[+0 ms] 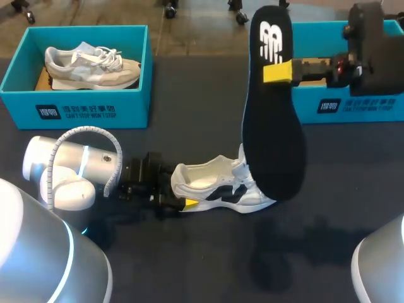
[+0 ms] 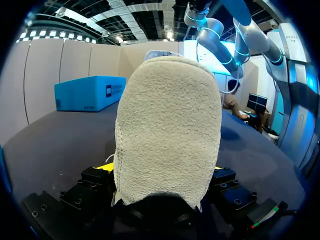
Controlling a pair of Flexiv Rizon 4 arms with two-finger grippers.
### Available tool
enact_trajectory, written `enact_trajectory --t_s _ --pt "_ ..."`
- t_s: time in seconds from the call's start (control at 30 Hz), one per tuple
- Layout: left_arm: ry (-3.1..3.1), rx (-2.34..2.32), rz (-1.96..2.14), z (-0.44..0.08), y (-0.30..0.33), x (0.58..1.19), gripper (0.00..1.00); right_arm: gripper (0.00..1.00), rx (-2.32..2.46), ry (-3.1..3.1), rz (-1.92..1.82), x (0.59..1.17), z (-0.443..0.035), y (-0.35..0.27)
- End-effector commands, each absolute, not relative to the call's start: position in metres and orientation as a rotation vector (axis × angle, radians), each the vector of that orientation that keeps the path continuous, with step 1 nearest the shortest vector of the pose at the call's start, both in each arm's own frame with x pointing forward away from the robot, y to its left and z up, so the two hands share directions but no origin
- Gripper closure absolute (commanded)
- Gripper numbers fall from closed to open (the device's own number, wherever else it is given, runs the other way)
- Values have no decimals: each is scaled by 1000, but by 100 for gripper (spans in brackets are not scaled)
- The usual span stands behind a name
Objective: Take the shoe out of the shoebox, open the shoe tongue, remove and reinsert the insole, then place the shoe into the shoebox
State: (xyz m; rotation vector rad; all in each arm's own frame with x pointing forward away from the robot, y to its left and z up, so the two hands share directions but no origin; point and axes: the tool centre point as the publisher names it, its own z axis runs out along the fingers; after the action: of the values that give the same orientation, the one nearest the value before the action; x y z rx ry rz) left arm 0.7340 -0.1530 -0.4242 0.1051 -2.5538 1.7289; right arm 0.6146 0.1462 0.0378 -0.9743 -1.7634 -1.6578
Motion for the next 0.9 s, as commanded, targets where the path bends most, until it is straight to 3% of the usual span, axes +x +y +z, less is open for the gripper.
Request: enact_trajectory --t_s 0.03,0.43,0.5,0.57,0.9 --pt "-2555 103 1723 -427 -155 735 100 100 -987 -1753 -1666 613 33 155" --pt "-2555 103 1723 -427 -155 735 98 100 -990 -1753 -1673 613 33 155" --pt "-2555 103 1723 -427 -155 735 60 100 -990 -1753 -1673 613 33 155" --pt "-2576 97 1698 -426 -152 735 0 100 -990 -1753 -1673 613 33 155" --pt "-2660 129 1626 -415 -138 732 0 100 -990 -1753 -1673 613 33 155"
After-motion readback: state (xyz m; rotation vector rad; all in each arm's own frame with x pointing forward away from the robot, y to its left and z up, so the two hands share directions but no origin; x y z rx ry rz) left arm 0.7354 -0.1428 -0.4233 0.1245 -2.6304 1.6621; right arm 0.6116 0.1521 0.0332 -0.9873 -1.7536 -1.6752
